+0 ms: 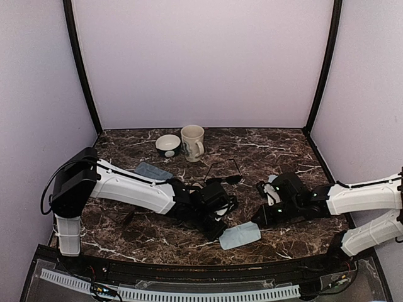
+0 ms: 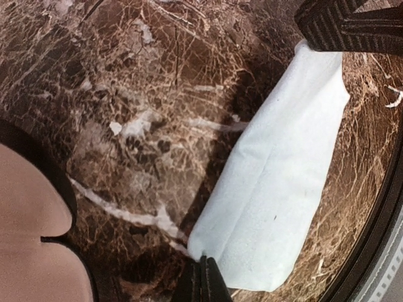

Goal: Organize the sunglasses
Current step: Pick up the folded cleaning cloth from the center of the board.

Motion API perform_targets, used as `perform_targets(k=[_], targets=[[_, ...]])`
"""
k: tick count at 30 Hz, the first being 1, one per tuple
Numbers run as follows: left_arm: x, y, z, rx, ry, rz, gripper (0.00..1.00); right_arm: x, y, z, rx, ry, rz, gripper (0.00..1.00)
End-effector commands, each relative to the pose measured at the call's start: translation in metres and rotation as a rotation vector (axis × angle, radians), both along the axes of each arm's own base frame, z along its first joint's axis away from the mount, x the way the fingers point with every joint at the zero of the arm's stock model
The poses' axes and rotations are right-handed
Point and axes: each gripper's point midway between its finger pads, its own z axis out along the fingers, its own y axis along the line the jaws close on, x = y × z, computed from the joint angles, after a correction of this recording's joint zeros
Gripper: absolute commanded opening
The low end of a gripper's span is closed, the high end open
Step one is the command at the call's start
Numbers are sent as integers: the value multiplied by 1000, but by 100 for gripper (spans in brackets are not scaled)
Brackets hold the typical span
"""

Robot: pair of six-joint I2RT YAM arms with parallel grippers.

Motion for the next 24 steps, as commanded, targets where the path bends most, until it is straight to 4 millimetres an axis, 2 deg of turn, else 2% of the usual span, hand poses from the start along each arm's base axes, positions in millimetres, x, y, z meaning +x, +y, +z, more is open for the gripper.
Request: perform_targets(k=[1,7,16,24], targets=[[10,4,40,-35,-71,3,0,15,19,30,79,-55,11,0],[24,27,59,-46,-97,33,0,25,32,37,105,-64,8,0],[38,62,77,-3,-128,31,0,35,69,54,189,-82,-8,0],[50,92,79,48,-124,40,0,33,101,61,251,-76,-15,0]])
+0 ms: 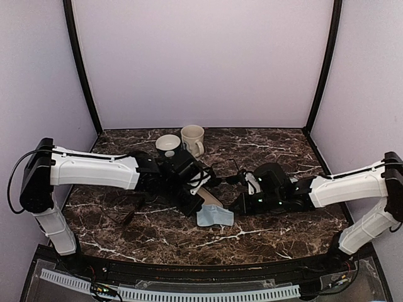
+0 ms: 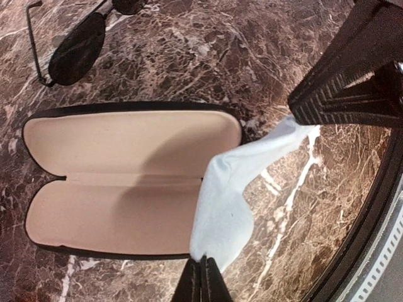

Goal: Organize the sunglasses
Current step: Place the folded cleaning cloth in the sunglasses case.

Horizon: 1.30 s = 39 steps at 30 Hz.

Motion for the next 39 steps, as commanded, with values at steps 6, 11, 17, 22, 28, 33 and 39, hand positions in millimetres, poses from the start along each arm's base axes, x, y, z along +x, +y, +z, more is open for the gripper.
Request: perform_targets(k=[6,11,17,22,28,33,39], targets=[[11,41,4,94,1,-17,0,6,48,19,127,-15,-20,0],[21,50,11,105,-11,-18,0,8,58,19,132,-15,-15,0],[36,52,21,90,-29,-11,0,19,60,18,113,-24,-56,0],[42,44,16,88,-19,-22,0,26,53,-1,39,-19,-91,0],[52,34,14,87,-26,-25,0,31,48,-11,9,-16,-114,0],[62,29,8,107,-30,-27,0,36,45,-17,-36,-32,-131,0],[66,29,-2,124,-16,-29,0,43,42,-21,-88,-52,-143,0]])
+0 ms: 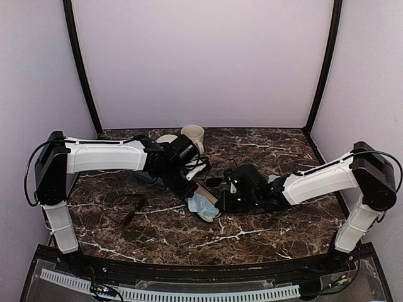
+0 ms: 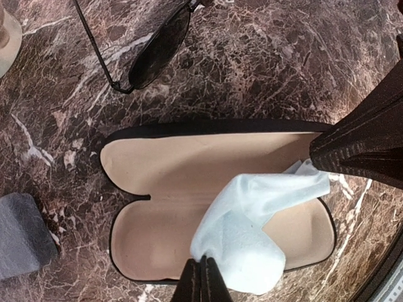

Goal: Organize the sunglasses
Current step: Place the folded cleaning cloth in the sunglasses case.

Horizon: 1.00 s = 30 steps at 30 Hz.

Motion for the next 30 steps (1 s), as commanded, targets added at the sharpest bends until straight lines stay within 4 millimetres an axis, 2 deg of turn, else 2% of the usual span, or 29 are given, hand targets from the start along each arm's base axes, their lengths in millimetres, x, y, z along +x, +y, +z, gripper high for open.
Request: perform_targets(k=[1,21,26,30], targets=[[6,-1,3,2,-4,-9,0,14,-1,2,-50,-44,-23,0],[7,-3,-6,-7,26,10,0,49,-3,5,-170,-113,-10,0],[9,-4,1,-25,15,24,0,46,3,20,-148,-150,53,0],[10,-7,17,-65,-7,22,0,38,4,43,-111,-198,88,0]])
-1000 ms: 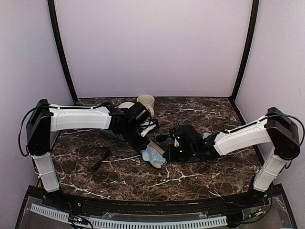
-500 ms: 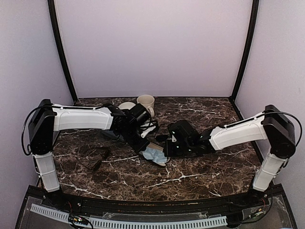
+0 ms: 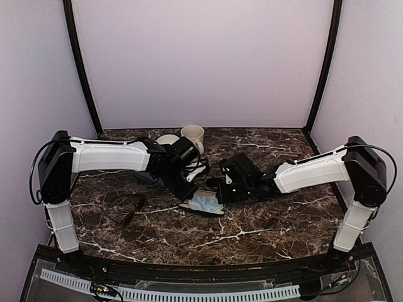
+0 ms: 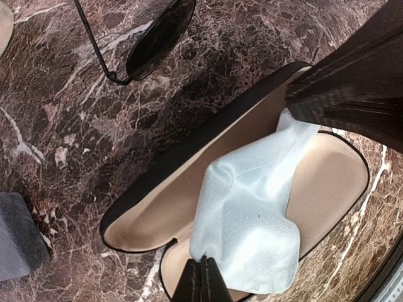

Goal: Organize the sunglasses
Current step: Place the folded cleaning cloth in the sunglasses case.

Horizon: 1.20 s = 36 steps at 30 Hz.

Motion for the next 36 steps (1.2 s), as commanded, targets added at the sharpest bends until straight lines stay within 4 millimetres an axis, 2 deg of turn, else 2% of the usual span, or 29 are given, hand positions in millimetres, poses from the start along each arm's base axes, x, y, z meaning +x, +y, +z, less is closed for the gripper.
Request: perform_targets(k=[1,5,9,18,23,29,32,36], targets=[[7,-9,35,-87,-44,9,0,-5,8,45,76,-88,67,0],[1,-11,55,-147,-53,1,0,-17,6,60,105,-98,93,0],[-5,-4,65,-176,-68,6,0,-27,0,75,135,-110,98,0],[-31,13,78,-196,-68,11,0,-57,-1,80,199,-86,102,0],[-48,23,75,-188,-44,20,0,-73,4,76,226,-61,102,0],[-70,24,60,-159,-25,27,0,-84,10,70,234,-45,104,0],[-72,24,53,-146,-21,41,0,-84,10,66,229,-43,98,0],[-66,27,45,-123,-41,71,0,-79,6,62,195,-53,68,0]])
